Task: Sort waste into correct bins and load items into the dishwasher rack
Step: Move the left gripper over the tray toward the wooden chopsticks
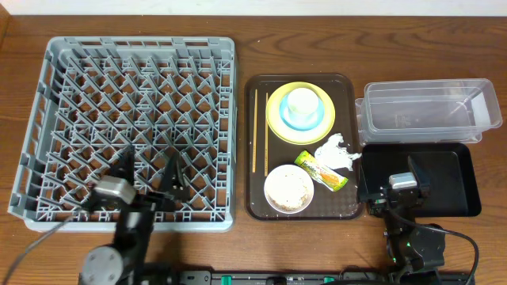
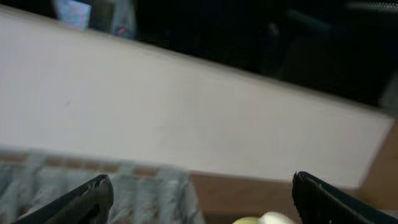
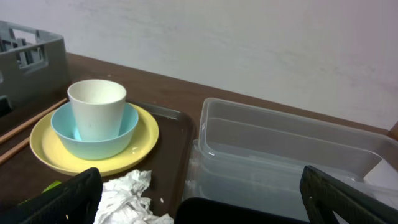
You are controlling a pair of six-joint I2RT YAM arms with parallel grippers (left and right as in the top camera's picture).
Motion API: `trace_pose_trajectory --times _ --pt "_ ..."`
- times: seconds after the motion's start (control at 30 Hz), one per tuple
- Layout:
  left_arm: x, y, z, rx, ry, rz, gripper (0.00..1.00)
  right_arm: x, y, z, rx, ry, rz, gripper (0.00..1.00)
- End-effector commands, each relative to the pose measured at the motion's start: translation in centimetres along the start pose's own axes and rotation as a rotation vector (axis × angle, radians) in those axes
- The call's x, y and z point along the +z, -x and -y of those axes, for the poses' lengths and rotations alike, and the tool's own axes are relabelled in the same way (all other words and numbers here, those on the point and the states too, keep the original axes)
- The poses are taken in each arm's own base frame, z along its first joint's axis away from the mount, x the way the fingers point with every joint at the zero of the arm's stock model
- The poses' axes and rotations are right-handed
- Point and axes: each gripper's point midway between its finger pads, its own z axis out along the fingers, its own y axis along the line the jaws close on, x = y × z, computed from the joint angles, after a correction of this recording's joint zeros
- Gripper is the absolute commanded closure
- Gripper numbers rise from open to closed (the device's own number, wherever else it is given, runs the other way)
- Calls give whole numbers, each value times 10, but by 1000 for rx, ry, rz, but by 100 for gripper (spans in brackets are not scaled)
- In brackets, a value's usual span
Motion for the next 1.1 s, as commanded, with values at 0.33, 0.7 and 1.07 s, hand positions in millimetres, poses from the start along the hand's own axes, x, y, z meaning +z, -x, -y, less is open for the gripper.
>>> trace_pose_trajectory --times 0.33,0.7,1.07 --pt "76 70 98 -380 -298 -710 7 0 -1 0 -4 0 -3 1" --pt "114 3 81 -665 -265 -1057 22 0 -1 0 -4 0 -3 1" --pt "102 -73 68 -359 88 -1236 94 0 -1 0 -4 0 -3 1"
